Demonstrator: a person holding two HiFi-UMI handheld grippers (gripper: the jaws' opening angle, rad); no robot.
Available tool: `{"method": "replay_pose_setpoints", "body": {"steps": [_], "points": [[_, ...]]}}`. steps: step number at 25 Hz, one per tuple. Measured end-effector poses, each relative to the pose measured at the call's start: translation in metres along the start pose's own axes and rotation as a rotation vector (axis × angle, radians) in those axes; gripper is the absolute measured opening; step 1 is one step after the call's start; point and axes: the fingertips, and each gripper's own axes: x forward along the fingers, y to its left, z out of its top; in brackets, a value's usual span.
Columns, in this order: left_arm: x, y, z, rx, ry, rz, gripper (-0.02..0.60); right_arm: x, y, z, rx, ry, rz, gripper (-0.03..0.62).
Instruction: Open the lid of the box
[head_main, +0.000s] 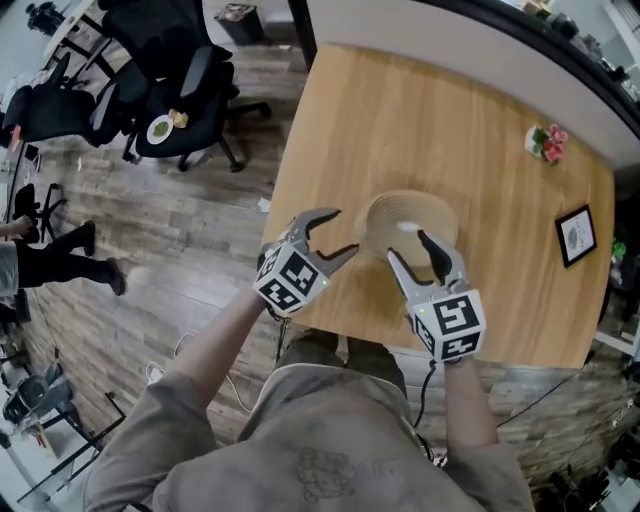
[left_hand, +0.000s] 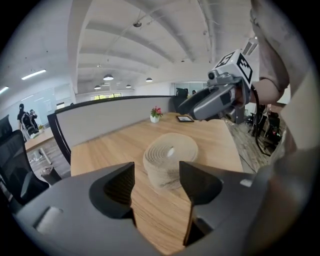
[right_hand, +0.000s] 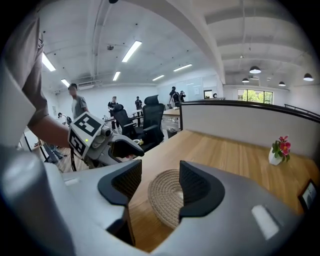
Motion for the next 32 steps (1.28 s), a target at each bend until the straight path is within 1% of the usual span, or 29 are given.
{"method": "replay_pose_setpoints", "body": {"steps": [3, 6, 12, 18, 21, 25, 28, 30, 32], "points": [[0.020, -0.001, -0.020, 0.003, 0.044, -0.040, 0.282, 0.016, 0.000, -0.011, 0.008, 0.029, 0.003, 0.221], [0.040, -0.001, -0.036, 0.000, 0.070, -0.075, 0.284, 0.027, -0.002, -0.022, 0.014, 0.057, 0.002, 0.221], [0.065, -0.005, -0.051, 0.035, 0.106, -0.127, 0.285, 0.039, -0.006, -0.041, 0.033, 0.106, 0.011, 0.221], [0.072, -0.008, -0.052, 0.066, 0.072, -0.192, 0.288, 0.051, 0.003, -0.051, -0.027, 0.159, 0.058, 0.221], [0.077, -0.010, -0.059, 0.098, 0.084, -0.209, 0.287, 0.064, 0.012, -0.055, -0.058, 0.201, 0.100, 0.221], [0.089, -0.013, -0.060, 0.102, 0.081, -0.230, 0.287, 0.084, 0.016, -0.063, -0.079, 0.258, 0.122, 0.221], [0.093, -0.013, -0.059, 0.107, 0.073, -0.236, 0.284, 0.100, 0.020, -0.072, -0.120, 0.313, 0.121, 0.221], [0.092, -0.013, -0.060, 0.098, 0.068, -0.241, 0.281, 0.107, 0.021, -0.078, -0.160, 0.343, 0.099, 0.221], [0.091, -0.014, -0.060, 0.085, 0.062, -0.245, 0.276, 0.111, 0.020, -0.081, -0.172, 0.351, 0.069, 0.221]]}}
